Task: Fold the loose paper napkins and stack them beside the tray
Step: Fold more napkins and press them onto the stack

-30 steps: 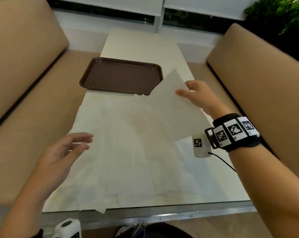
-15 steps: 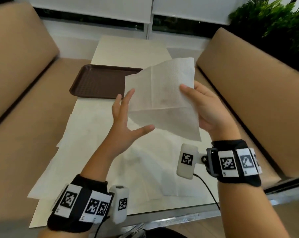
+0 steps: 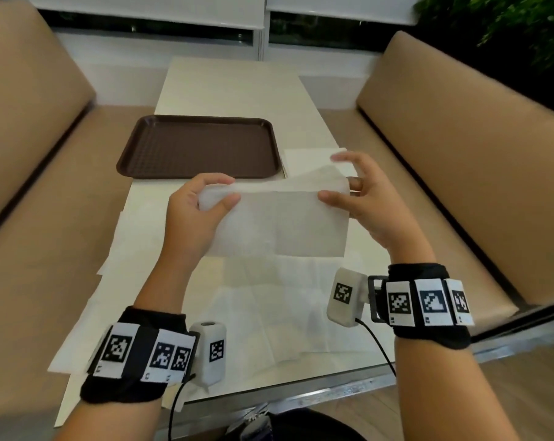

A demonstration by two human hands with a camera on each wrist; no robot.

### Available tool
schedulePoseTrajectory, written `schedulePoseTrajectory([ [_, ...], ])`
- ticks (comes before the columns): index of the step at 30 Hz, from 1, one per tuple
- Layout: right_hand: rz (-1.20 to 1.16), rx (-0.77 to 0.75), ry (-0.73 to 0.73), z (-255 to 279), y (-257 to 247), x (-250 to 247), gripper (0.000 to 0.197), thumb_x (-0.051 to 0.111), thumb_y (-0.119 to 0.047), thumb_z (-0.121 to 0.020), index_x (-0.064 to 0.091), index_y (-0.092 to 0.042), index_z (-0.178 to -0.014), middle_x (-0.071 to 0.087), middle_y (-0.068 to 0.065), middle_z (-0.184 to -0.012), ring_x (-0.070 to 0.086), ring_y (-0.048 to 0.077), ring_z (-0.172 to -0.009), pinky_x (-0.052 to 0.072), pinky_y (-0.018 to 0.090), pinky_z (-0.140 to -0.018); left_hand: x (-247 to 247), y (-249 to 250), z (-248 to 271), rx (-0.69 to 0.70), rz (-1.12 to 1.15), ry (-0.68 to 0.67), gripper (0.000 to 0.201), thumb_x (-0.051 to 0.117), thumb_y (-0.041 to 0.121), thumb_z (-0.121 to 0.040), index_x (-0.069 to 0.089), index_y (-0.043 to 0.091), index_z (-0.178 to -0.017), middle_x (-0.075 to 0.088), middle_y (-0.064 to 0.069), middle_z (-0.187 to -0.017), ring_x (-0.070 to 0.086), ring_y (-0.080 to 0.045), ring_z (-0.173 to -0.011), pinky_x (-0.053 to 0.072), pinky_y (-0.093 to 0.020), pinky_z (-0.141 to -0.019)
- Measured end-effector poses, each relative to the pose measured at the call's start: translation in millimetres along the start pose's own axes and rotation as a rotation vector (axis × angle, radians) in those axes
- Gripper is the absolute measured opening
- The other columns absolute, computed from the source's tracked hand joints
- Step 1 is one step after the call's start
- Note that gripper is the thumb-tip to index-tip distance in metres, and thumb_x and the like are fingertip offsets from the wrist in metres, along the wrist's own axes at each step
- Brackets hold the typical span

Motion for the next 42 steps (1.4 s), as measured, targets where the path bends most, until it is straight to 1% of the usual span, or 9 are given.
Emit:
schedulePoseTrajectory([
  [3, 0.197, 0.014, 0.053, -1.8, 9.2, -3.4, 0.013, 0.075, -0.016, -0.08, 0.067, -0.023, -0.088, 0.064, 0.002, -0.097, 0.059, 0.019, -0.083, 0.05, 0.033, -0.075, -3.3, 4.3, 0.1, 0.039, -0.055, 0.038, 0.013, 0.069, 0.02, -0.085, 0.066, 0.022, -0.097, 0.065, 0.013, -0.097, 0.062, -0.007, -0.092, 0.055, -0.03, -0.084],
  [9, 0.521, -0.277, -0.012, 13.1, -11.3, 32.5, 0.023, 0.074, -0.055, -0.068, 0.065, -0.038, -0.081, 0.038, -0.015, -0.131, 0.027, 0.009, -0.131, 0.027, 0.047, -0.109, 1.5, 31.8, 1.1, 0.35, -0.311, -0.004, 0.007, 0.073, 0.018, -0.081, 0.07, 0.02, -0.087, 0.051, 0.004, -0.101, 0.05, -0.003, -0.094, 0.039, -0.007, -0.082],
  [15, 0.593, -0.464, -0.151, 8.0, -19.0, 68.8, 0.015, 0.065, -0.04, -0.085, 0.074, -0.029, -0.089, 0.066, -0.014, -0.101, 0.052, 0.012, -0.108, 0.041, 0.053, -0.091, 11.0, 50.5, 3.1, 0.487, -0.591, -0.115, 0.006, 0.067, 0.027, -0.086, 0.066, 0.023, -0.091, 0.058, 0.0, -0.116, 0.047, -0.014, -0.11, 0.029, -0.037, -0.094],
  [18, 0.534, -0.465, -0.117, 7.3, -16.7, 62.5, 0.011, 0.069, -0.029, -0.085, 0.077, -0.022, -0.088, 0.069, -0.008, -0.091, 0.059, 0.012, -0.091, 0.048, 0.039, -0.084, 7.1, 47.6, 0.1, 0.334, -0.431, -0.265, 0.007, 0.058, 0.026, -0.093, 0.055, 0.031, -0.097, 0.059, 0.012, -0.094, 0.056, -0.01, -0.088, 0.049, -0.03, -0.073],
  [22, 0.403, -0.33, -0.161, 10.8, -6.4, 52.8, 0.007, 0.075, -0.021, -0.08, 0.077, -0.019, -0.086, 0.069, -0.009, -0.09, 0.062, 0.003, -0.085, 0.044, 0.012, -0.078, 5.9, 44.7, -2.1, 0.186, -0.143, -0.35, 0.021, 0.062, 0.02, -0.09, 0.053, 0.038, -0.098, 0.059, 0.009, -0.096, 0.058, -0.01, -0.083, 0.044, -0.009, -0.059],
  [28, 0.231, -0.059, -0.1, 11.2, 41.2, 7.8, 0.004, 0.077, -0.019, -0.077, 0.076, -0.02, -0.081, 0.073, -0.005, -0.086, 0.066, 0.006, -0.084, 0.05, 0.018, -0.08, -2.5, 26.4, -13.7, 0.033, 0.031, -0.33, 0.019, 0.059, 0.022, -0.086, 0.064, 0.038, -0.096, 0.063, 0.006, -0.096, 0.061, -0.011, -0.077, 0.049, -0.019, -0.059],
  [34, 0.106, 0.137, -0.057, -12.2, 87.5, -17.2, 0.022, 0.08, -0.008, -0.073, 0.068, -0.024, -0.082, 0.069, -0.004, -0.102, 0.066, 0.026, -0.076, 0.057, 0.036, -0.073, 35.0, -20.7, -44.4, -0.188, -0.041, -0.415, 0.046, 0.047, -0.009, -0.091, 0.076, 0.021, -0.07, 0.07, 0.011, -0.085, 0.065, -0.005, -0.082, 0.049, -0.021, -0.074],
  [38, 0.106, 0.194, 0.022, -71.2, 111.0, -46.0, 0.017, 0.075, -0.006, -0.078, 0.07, -0.022, -0.071, 0.07, -0.003, -0.09, 0.062, 0.015, -0.072, 0.052, 0.027, -0.071, 73.7, -58.7, -96.0, -0.326, 0.005, -0.364, 0.034, 0.053, -0.001, -0.092, 0.075, 0.023, -0.083, 0.073, 0.0, -0.096, 0.068, -0.02, -0.092, 0.053, -0.025, -0.078],
  [42, 0.076, 0.231, 0.083, -141.8, 113.8, -77.3, 0.021, 0.069, -0.002, -0.082, 0.067, -0.013, -0.099, 0.064, 0.0, -0.106, 0.065, 0.019, -0.087, 0.051, 0.018, -0.062, 120.9, -79.6, -146.5, -0.419, 0.17, -0.386, 0.028, 0.059, -0.006, -0.088, 0.066, 0.02, -0.097, 0.065, -0.016, -0.113, 0.064, -0.027, -0.097, 0.05, -0.043, -0.089],
])
Point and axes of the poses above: each hand's wrist, its own z-axis away from the middle knuckle, its own x-axis out of the palm, y = z × x, the point moved 4 cm from there along -z, towards the middle knuckle
